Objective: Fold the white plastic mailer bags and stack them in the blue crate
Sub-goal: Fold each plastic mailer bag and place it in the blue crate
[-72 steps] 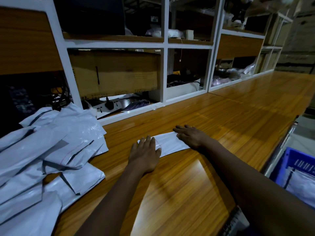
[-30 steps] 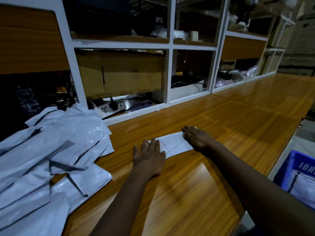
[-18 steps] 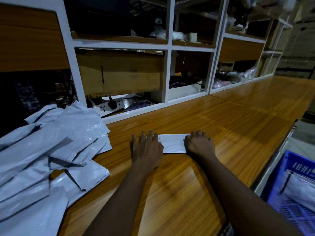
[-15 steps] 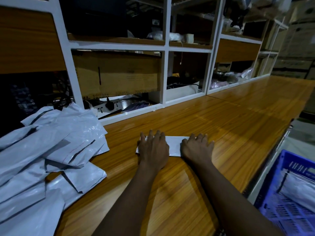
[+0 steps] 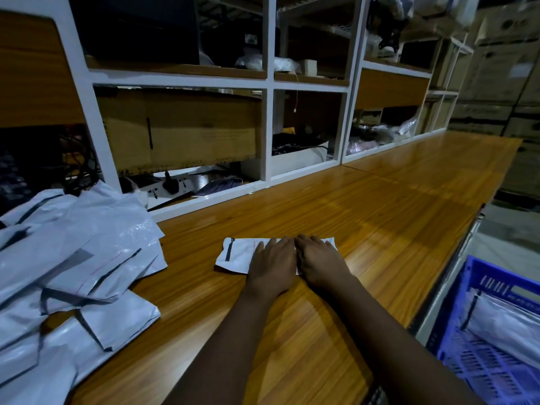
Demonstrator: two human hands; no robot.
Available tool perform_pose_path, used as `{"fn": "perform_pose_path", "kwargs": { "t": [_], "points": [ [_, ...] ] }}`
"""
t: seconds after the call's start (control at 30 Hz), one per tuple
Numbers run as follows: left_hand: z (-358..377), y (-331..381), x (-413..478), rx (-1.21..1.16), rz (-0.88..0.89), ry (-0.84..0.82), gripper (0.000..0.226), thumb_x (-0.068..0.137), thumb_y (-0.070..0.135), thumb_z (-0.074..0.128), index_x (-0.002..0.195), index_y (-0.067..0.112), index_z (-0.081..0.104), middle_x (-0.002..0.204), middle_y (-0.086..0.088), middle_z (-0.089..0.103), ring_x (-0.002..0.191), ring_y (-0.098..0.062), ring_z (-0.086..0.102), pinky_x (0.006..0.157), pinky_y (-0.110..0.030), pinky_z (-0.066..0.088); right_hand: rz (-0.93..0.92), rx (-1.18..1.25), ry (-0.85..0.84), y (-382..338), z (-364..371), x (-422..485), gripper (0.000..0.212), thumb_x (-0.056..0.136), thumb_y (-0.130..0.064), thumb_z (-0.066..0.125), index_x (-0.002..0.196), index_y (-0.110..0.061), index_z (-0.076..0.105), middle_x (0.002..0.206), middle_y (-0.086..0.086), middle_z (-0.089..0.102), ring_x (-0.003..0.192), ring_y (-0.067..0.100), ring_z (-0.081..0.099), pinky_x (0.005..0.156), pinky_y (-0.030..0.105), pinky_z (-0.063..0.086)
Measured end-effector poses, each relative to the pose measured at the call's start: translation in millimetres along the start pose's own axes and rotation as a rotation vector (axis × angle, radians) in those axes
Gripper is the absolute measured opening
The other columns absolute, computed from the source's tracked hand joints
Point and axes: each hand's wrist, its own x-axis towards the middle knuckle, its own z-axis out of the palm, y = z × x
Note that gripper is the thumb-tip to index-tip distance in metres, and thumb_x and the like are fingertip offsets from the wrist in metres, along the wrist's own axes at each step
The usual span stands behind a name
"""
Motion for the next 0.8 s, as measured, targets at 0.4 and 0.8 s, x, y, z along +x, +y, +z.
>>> {"fn": "perform_pose_path", "kwargs": {
  "t": [0.4, 0.8],
  "points": [
    [-11, -53, -9, -0.009, -0.028, -0.191, 0.082, 0.090, 0.077, 0.024, 0.157, 0.032, 0.011, 0.166, 0.007, 0.004, 0.152, -0.021, 0.002, 0.122, -0.050, 0.003, -0.029, 0.015, -0.243, 13, -13, -9, 0.075, 0.098, -0.064, 0.015, 0.147, -0.014, 0.041, 0.151, 0.025, 0.040, 0.139, 0.044, 0.038, 0.108, 0.060, 0.035],
    [-13, -56, -20, 0.022, -0.080, -0.208, 0.071, 0.098, 0.065, 0.016, 0.158, 0.028, 0.006, 0.166, 0.001, -0.003, 0.152, -0.026, -0.004, 0.122, -0.050, 0.000, 0.044, -0.059, -0.248, 14, -14, -22, 0.078, 0.093, -0.064, -0.003, 0.156, -0.024, 0.016, 0.165, 0.013, 0.007, 0.151, 0.033, 0.007, 0.119, 0.055, 0.009]
  ]
}}
